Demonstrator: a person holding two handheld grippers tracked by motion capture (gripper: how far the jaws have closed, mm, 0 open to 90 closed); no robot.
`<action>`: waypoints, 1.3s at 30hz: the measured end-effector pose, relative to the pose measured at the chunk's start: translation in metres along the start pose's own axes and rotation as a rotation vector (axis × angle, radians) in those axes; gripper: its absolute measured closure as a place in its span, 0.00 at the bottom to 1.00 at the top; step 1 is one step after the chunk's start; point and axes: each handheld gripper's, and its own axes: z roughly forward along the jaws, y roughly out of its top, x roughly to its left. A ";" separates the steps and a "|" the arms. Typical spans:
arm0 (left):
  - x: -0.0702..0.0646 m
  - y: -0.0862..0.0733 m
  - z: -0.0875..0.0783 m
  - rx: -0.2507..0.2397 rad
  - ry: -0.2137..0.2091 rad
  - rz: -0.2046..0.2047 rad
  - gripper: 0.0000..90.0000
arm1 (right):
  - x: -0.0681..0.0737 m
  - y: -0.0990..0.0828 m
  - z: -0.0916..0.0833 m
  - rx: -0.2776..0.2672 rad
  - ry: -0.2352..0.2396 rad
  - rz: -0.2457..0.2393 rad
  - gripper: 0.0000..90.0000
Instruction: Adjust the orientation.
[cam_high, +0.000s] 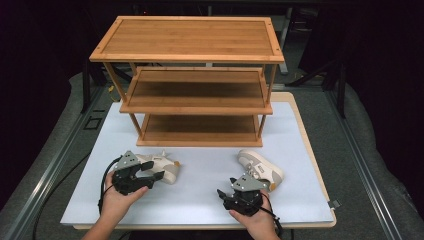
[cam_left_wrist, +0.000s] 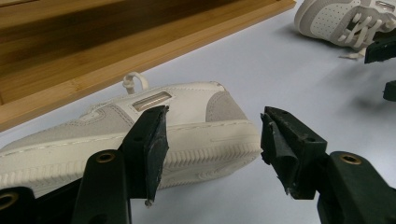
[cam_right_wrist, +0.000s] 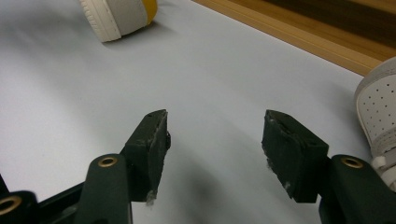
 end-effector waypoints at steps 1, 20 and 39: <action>0.000 0.000 -0.001 0.001 0.000 0.003 0.46 | 0.000 0.000 0.000 -0.001 -0.002 -0.001 0.45; -0.007 -0.013 -0.014 0.009 0.007 -0.002 0.46 | 0.000 0.003 -0.008 -0.074 0.045 0.024 0.55; -0.010 -0.040 -0.030 0.083 -0.019 -0.043 0.47 | 0.002 0.004 -0.010 -0.064 0.014 0.002 0.57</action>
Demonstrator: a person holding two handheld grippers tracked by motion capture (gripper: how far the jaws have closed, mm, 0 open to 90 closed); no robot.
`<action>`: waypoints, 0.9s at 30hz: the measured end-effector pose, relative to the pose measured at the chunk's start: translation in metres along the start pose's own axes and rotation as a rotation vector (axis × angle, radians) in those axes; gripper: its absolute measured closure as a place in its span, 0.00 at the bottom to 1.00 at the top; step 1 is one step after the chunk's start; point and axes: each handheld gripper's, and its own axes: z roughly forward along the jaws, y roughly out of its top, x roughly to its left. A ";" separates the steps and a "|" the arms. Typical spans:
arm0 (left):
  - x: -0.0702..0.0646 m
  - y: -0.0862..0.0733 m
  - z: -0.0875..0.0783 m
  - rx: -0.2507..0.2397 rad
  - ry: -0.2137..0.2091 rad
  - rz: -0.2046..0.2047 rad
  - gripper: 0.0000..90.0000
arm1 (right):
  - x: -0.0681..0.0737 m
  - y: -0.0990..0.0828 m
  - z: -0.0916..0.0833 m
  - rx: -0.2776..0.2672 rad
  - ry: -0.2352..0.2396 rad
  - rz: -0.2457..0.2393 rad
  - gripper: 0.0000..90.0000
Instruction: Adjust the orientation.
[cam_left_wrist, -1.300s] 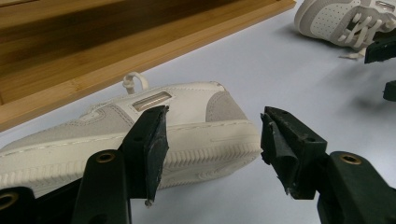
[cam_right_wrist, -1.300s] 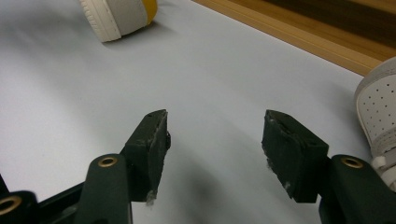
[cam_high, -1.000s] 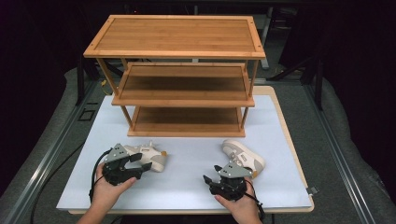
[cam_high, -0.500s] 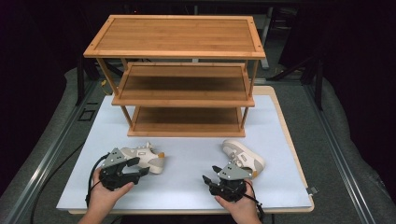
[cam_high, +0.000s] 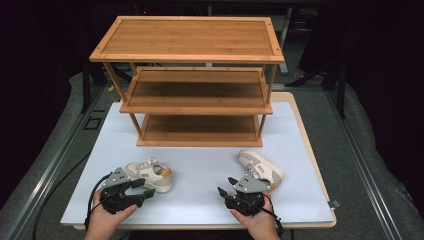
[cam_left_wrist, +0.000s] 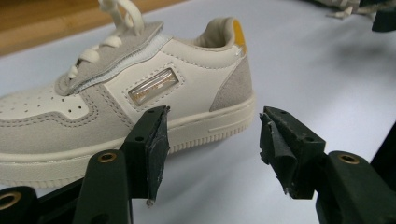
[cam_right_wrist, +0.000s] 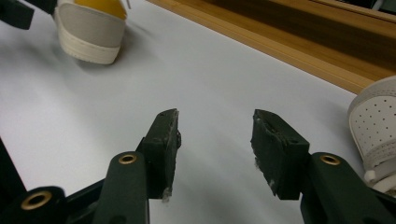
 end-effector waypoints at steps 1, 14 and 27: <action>-0.001 -0.002 -0.001 0.009 0.003 0.005 0.47 | 0.000 0.000 0.000 0.003 -0.006 0.000 0.57; -0.008 -0.006 -0.012 -0.022 0.042 -0.020 0.45 | 0.001 0.001 0.000 0.010 -0.009 -0.007 0.55; 0.003 -0.018 -0.018 -0.001 0.136 -0.084 0.42 | 0.000 0.001 -0.001 0.005 -0.006 -0.003 0.54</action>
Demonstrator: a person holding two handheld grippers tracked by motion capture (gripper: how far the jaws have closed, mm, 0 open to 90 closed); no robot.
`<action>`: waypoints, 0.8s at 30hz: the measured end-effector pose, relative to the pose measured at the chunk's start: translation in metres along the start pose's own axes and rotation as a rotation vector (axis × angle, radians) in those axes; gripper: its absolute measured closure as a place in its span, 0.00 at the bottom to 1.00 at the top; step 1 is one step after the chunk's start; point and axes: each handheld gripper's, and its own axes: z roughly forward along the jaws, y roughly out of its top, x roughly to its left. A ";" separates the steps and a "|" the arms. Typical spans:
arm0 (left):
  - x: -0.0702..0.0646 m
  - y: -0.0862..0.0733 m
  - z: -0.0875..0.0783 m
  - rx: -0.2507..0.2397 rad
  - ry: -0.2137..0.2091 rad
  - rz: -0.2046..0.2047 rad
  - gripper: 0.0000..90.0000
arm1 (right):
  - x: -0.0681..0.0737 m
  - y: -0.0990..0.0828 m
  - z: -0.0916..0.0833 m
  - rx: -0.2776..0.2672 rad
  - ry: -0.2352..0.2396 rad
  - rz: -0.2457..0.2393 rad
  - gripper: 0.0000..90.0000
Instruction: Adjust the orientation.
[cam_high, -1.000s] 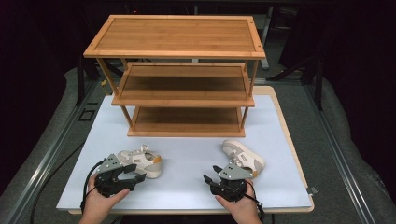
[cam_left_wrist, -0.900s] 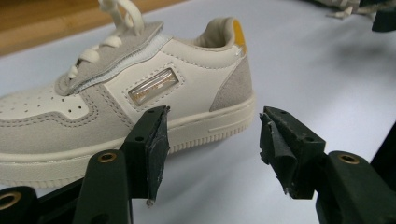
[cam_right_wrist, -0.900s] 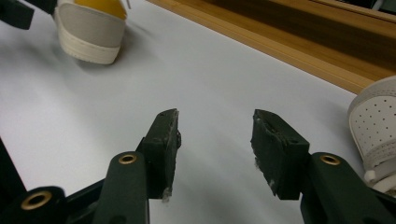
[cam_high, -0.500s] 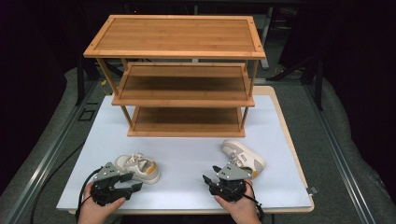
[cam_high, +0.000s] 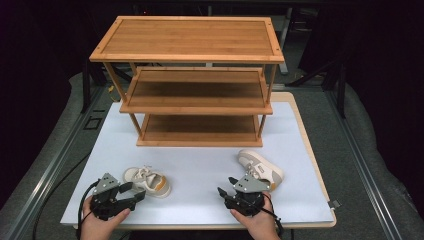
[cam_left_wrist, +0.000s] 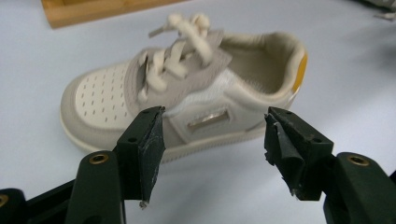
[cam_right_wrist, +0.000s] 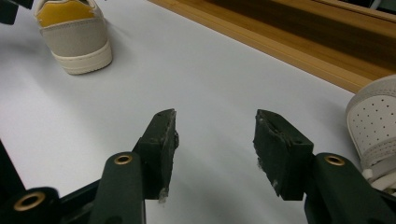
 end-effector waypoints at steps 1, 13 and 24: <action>0.001 -0.003 0.000 0.013 0.002 0.000 0.42 | 0.000 0.000 0.000 0.001 -0.001 0.000 0.54; 0.026 -0.007 0.000 0.039 0.071 -0.019 0.92 | 0.000 0.000 0.001 0.006 0.000 -0.003 0.54; 0.038 -0.003 0.011 0.077 0.120 -0.035 1.00 | 0.000 0.000 0.001 0.004 0.007 0.000 0.54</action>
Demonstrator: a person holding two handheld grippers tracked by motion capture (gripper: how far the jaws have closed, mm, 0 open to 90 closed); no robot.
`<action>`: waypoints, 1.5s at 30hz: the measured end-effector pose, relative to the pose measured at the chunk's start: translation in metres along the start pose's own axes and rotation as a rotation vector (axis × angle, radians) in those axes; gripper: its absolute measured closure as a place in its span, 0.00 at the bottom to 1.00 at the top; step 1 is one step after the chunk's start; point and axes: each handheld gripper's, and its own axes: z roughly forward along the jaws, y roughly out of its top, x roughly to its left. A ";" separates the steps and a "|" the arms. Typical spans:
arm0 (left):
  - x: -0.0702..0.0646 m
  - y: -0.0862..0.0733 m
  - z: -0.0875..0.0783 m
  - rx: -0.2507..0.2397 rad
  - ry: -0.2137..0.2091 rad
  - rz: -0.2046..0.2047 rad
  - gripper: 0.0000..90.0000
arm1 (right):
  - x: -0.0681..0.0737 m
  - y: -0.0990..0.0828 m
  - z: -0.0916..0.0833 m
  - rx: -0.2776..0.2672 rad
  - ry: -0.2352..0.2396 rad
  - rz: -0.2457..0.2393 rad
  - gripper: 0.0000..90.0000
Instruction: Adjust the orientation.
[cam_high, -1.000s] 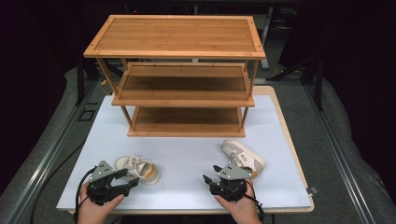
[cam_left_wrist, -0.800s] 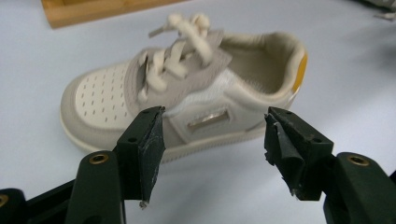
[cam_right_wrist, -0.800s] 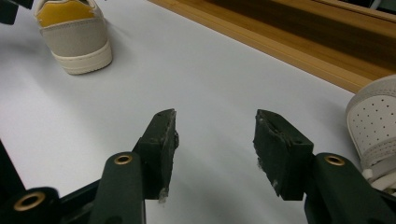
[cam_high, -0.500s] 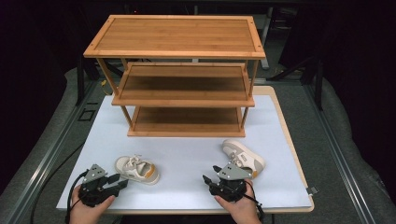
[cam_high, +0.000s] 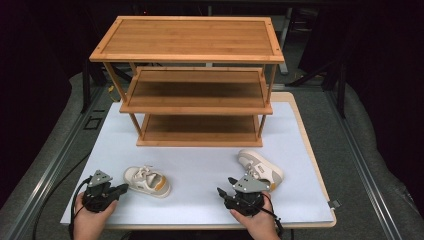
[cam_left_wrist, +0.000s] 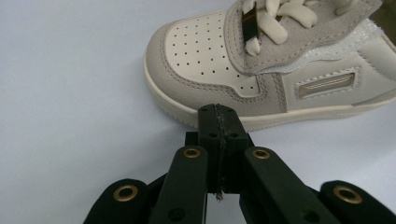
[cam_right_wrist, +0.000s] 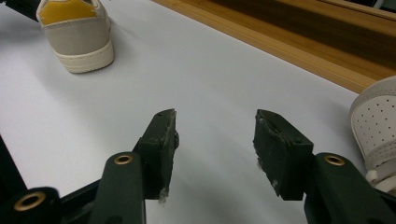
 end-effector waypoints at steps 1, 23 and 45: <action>0.001 0.002 0.001 0.001 0.002 0.003 1.00 | 0.000 0.000 0.000 0.000 0.002 0.002 0.54; 0.004 0.060 0.064 -0.029 -0.090 0.009 1.00 | -0.001 0.000 0.001 -0.001 -0.001 0.007 0.54; -0.012 0.056 0.041 -0.089 -0.164 0.030 0.93 | -0.011 0.006 -0.018 -0.045 -0.065 0.009 0.53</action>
